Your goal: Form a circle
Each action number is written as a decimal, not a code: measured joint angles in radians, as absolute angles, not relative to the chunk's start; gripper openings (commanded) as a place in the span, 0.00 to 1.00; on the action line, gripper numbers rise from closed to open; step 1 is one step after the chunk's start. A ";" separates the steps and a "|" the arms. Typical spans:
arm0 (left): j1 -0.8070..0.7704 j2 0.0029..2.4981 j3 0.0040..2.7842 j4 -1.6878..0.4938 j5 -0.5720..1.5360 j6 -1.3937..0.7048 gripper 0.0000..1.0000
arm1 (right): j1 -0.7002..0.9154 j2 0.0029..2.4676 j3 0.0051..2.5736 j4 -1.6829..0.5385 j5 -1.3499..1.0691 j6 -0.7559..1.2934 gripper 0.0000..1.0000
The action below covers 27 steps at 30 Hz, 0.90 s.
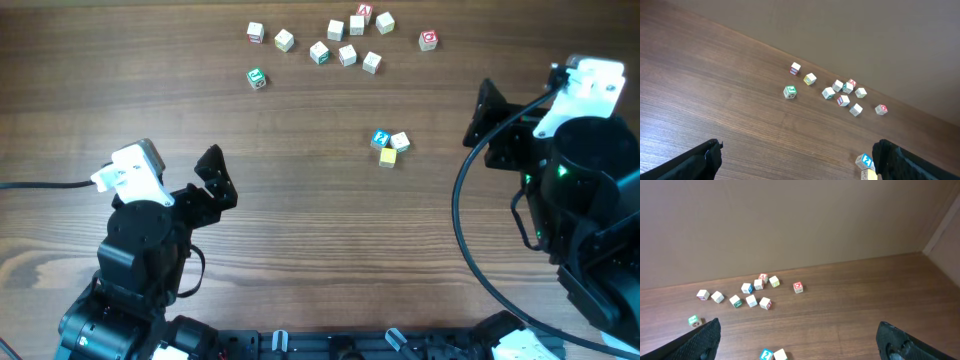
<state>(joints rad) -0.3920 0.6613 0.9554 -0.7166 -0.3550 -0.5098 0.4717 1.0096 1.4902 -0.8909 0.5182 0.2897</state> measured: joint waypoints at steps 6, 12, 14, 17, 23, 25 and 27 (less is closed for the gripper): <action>-0.392 0.661 0.955 -0.717 -0.355 -0.510 1.00 | 0.472 1.018 1.490 -0.959 0.542 0.290 1.00; -0.392 0.661 0.955 -0.718 -0.355 -0.510 1.00 | 0.471 1.028 1.488 -0.967 0.582 0.294 1.00; -0.392 0.661 0.955 -0.718 -0.355 -0.510 1.00 | 0.447 1.026 1.465 -0.952 0.584 0.313 1.00; -0.392 0.662 0.955 -0.718 -0.355 -0.510 1.00 | 0.320 0.991 1.338 -0.804 0.546 0.325 1.00; -0.392 0.663 0.955 -0.719 -0.355 -0.510 1.00 | 0.101 0.768 0.890 -0.213 0.270 0.194 1.00; -0.392 0.663 0.955 -0.719 -0.355 -0.510 1.00 | 0.052 0.645 0.741 -0.064 0.188 0.173 1.00; -0.392 0.663 0.955 -0.718 -0.355 -0.510 1.00 | 0.015 0.548 0.640 0.028 0.137 0.162 1.00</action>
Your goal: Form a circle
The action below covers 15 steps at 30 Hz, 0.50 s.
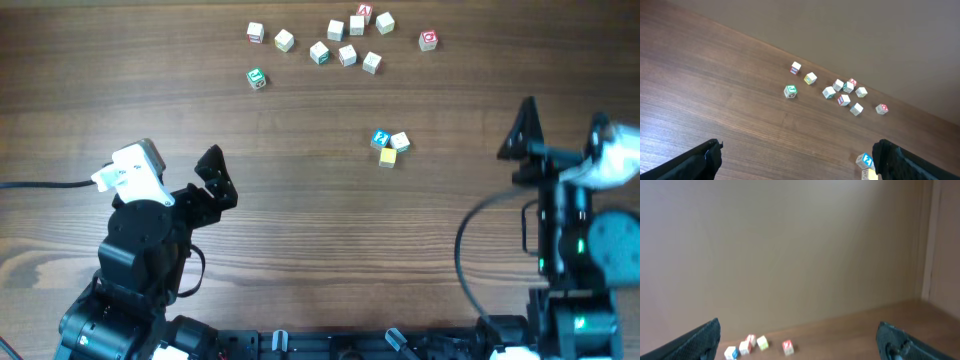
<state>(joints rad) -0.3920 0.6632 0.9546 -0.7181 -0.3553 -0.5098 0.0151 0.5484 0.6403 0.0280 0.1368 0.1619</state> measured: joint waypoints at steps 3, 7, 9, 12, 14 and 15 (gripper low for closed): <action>-0.392 0.663 0.955 -0.719 -0.355 -0.510 1.00 | -0.029 0.399 0.469 0.163 0.076 0.151 1.00; -0.392 0.664 0.955 -0.718 -0.355 -0.510 1.00 | -0.050 0.252 0.300 0.216 0.041 0.152 1.00; -0.392 0.664 0.955 -0.719 -0.355 -0.510 1.00 | -0.065 0.182 0.233 0.243 0.022 0.151 1.00; -0.392 0.664 0.955 -0.719 -0.355 -0.510 1.00 | -0.096 0.121 0.164 0.271 0.006 0.152 1.00; -0.392 0.664 0.955 -0.719 -0.355 -0.510 1.00 | -0.118 0.092 0.128 0.266 -0.001 0.152 1.00; -0.392 0.664 0.955 -0.719 -0.355 -0.510 1.00 | -0.126 0.078 0.112 0.258 -0.001 0.152 1.00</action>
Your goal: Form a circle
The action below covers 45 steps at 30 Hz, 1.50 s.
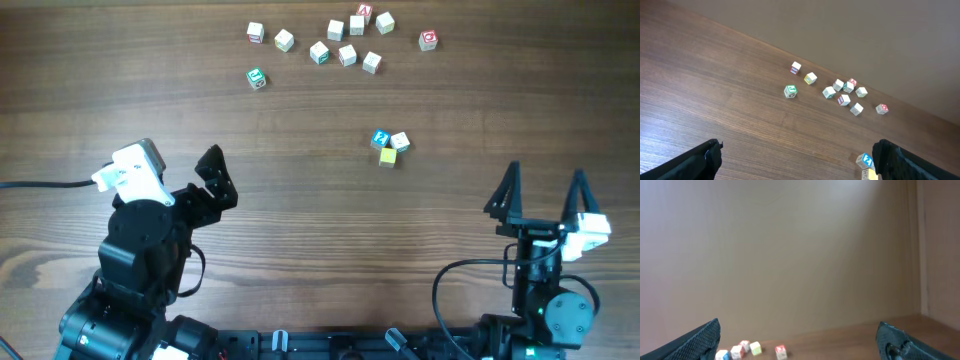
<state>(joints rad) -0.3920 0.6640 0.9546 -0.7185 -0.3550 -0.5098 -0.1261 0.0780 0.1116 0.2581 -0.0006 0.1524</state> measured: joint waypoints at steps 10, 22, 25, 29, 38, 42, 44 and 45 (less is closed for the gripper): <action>-0.392 0.664 0.955 -0.719 -0.355 -0.510 1.00 | -0.152 0.019 0.006 0.072 -0.007 0.152 1.00; -0.392 0.664 0.955 -0.719 -0.355 -0.510 1.00 | -0.152 0.017 0.006 0.000 -0.018 0.152 1.00; -0.392 0.664 0.955 -0.719 -0.355 -0.510 1.00 | -0.152 0.017 0.006 0.000 -0.019 0.152 1.00; -0.392 0.664 0.955 -0.719 -0.355 -0.510 1.00 | -0.152 0.017 0.006 0.000 -0.019 0.152 1.00; -0.392 0.664 0.954 -0.794 -0.370 -0.507 1.00 | -0.152 0.017 0.006 0.000 -0.019 0.152 1.00; -0.347 0.653 0.897 -0.708 -0.369 -0.506 1.00 | -0.152 0.017 0.006 0.000 -0.019 0.152 1.00; -0.290 0.626 0.813 -0.622 -0.357 -0.506 1.00 | -0.152 0.017 0.006 0.000 -0.019 0.152 1.00; -0.258 0.604 0.764 -0.569 -0.342 -0.505 1.00 | -0.152 0.017 0.006 0.000 -0.019 0.152 1.00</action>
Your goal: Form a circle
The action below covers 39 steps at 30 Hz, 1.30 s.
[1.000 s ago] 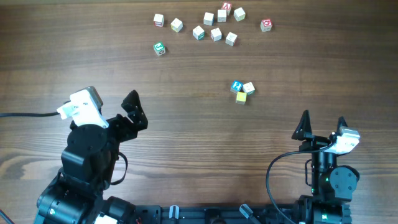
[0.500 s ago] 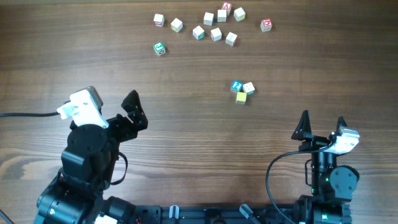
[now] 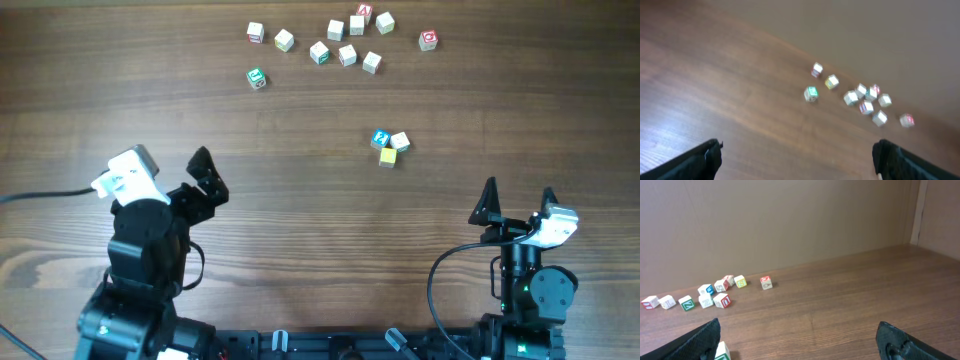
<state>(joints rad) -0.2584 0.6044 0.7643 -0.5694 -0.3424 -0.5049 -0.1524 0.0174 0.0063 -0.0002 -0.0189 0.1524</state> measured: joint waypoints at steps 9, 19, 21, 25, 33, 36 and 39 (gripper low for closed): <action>-0.019 0.212 0.308 -0.168 -0.078 -0.298 1.00 | -0.152 0.017 0.006 -0.001 -0.019 0.152 1.00; 0.035 0.015 0.046 -0.065 0.052 -0.149 1.00 | -0.152 0.017 0.006 -0.001 -0.019 0.152 1.00; 0.035 0.014 0.026 -0.065 0.076 -0.108 1.00 | -0.152 0.017 0.006 0.000 -0.019 0.152 1.00; 0.033 0.014 0.014 -0.069 0.097 -0.072 1.00 | -0.152 0.017 0.006 0.000 -0.019 0.152 1.00; 0.014 0.014 0.014 -0.069 0.100 -0.072 1.00 | -0.152 0.017 0.006 -0.001 -0.019 0.152 1.00; 0.014 0.014 0.014 -0.068 0.100 -0.072 1.00 | -0.152 0.017 0.006 -0.001 -0.019 0.152 1.00; 0.014 0.014 0.014 -0.068 0.100 -0.072 1.00 | -0.152 0.017 0.006 -0.001 -0.019 0.152 1.00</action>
<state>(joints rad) 0.0139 0.0139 0.0139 -0.0681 0.1001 -0.0723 -0.1524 0.0174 0.0063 -0.0006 -0.0189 0.1524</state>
